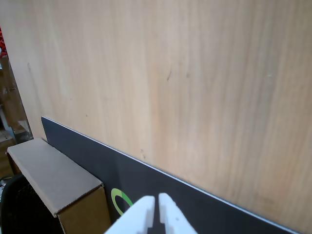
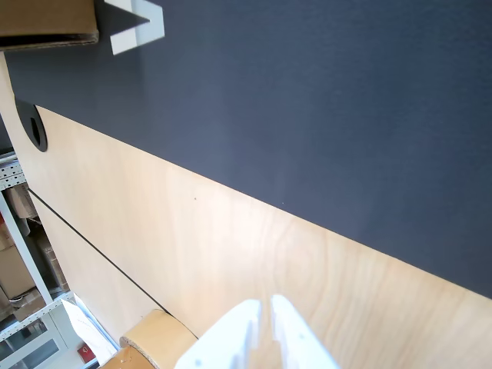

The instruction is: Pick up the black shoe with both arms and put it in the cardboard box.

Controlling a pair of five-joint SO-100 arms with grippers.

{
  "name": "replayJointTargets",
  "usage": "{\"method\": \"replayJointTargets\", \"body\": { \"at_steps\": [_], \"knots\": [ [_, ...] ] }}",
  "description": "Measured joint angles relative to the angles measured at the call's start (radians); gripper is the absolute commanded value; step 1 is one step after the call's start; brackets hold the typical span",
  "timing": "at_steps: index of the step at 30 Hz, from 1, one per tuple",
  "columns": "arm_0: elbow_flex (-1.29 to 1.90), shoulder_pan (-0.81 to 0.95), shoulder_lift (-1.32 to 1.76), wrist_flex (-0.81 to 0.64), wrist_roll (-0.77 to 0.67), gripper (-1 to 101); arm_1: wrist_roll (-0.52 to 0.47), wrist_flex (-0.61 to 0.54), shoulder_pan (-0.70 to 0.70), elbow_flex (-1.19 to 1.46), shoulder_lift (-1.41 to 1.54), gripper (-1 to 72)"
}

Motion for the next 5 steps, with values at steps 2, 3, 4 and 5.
{"method": "replayJointTargets", "body": {
  "at_steps": [2, 3, 4, 5],
  "knots": [
    [0.0, 0.0, 0.0, 0.0, 0.0, 0, 0.0, 0.0, 0.0, 0.0, 0.0, 0.0],
    [0.0, 0.0, 0.0, 0.0, 0.0, 0, 0.0, 0.0, 0.0, 0.0, 0.0, 0.0],
    [0.0, 0.0, 0.0, 0.0, 0.0, 0, 0.0, 0.0, 0.0, 0.0, 0.0, 0.0],
    [0.0, 0.0, 0.0, 0.0, 0.0, 0, 0.0, 0.0, 0.0, 0.0, 0.0, 0.0]
  ]
}}
